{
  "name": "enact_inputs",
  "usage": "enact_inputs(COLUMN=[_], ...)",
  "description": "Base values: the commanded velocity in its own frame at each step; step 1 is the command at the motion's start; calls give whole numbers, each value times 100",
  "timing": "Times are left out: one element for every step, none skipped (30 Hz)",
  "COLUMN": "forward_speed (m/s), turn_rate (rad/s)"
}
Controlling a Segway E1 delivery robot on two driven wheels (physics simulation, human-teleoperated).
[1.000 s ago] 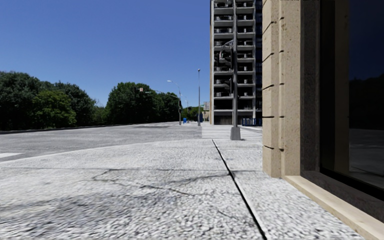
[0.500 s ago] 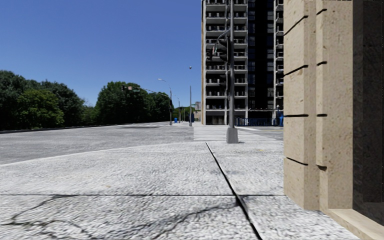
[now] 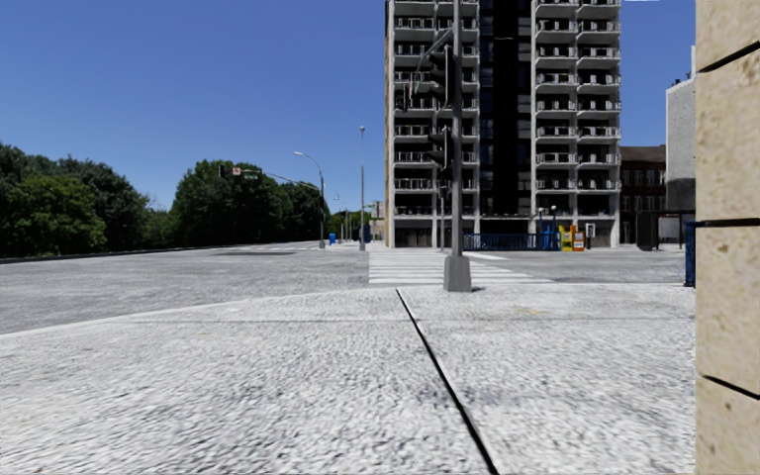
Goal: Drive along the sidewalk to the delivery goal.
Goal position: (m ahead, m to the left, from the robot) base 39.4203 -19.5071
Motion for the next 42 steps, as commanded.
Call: enact_inputs(forward_speed=[200,200,200,200,200,200,200,200,200,200,200,200,200,200,200,200,200,200,200,200,200,200,200,200,200,200,200,200,200,200,200,200,200,200,200,200,200,200,200,200,200,200], turn_rate=[-23,-23,-23,-23,-23,-23,-23,-23,-23,-23,-23,-23,-23,-23,-23,-23,-23,-23,-23,-22,-8,-8,0,0,0,0,0,0,0,0,0,0,0,0,0,0,0,0,0,0,0,0])
